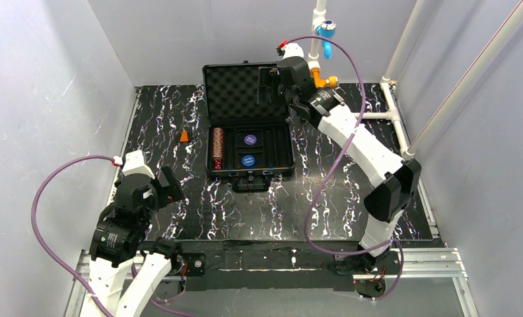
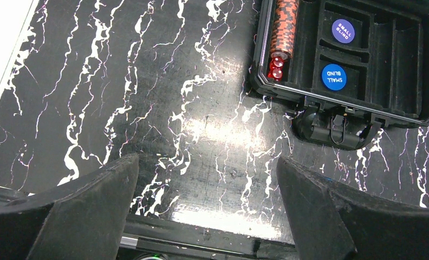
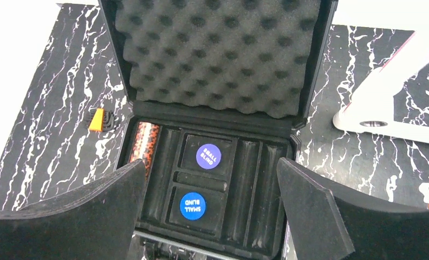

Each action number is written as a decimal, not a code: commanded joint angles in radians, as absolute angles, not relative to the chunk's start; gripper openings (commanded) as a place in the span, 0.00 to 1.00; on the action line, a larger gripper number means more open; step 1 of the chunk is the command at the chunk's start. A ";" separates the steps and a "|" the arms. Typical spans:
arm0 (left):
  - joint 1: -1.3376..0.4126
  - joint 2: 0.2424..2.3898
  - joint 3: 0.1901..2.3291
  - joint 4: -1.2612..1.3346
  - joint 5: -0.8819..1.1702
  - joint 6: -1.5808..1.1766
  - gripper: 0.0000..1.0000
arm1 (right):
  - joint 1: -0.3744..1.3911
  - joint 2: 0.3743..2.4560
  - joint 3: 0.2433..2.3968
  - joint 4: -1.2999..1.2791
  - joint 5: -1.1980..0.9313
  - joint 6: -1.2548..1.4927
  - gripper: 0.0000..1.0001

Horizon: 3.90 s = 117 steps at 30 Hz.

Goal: Pack up texas hold em set

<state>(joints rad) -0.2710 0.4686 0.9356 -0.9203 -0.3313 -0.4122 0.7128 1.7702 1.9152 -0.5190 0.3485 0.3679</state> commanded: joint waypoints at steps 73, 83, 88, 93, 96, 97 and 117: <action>-0.252 0.460 0.929 -0.912 -0.301 -0.398 0.99 | 0.803 1.545 1.007 -0.480 0.139 0.480 0.02; -0.252 0.468 0.930 -0.910 -0.298 -0.397 0.99 | 0.983 1.441 0.930 -0.498 0.138 0.621 0.01; -0.252 0.469 0.929 -0.910 -0.298 -0.396 0.99 | 1.034 1.426 0.931 -0.501 0.172 0.666 0.32; -0.252 0.474 0.929 -0.909 -0.295 -0.394 0.99 | 1.033 1.418 1.026 -0.538 0.294 0.603 0.80; -0.253 0.473 0.930 -0.908 -0.295 -0.394 0.99 | 1.023 1.427 1.130 -0.572 0.360 0.519 0.90; -0.253 0.473 0.930 -0.908 -0.296 -0.395 0.99 | 1.013 1.433 1.162 -0.574 0.368 0.480 0.92; -0.253 0.468 0.928 -0.909 -0.301 -0.394 0.99 | 0.666 1.755 1.572 -0.379 0.416 0.302 0.75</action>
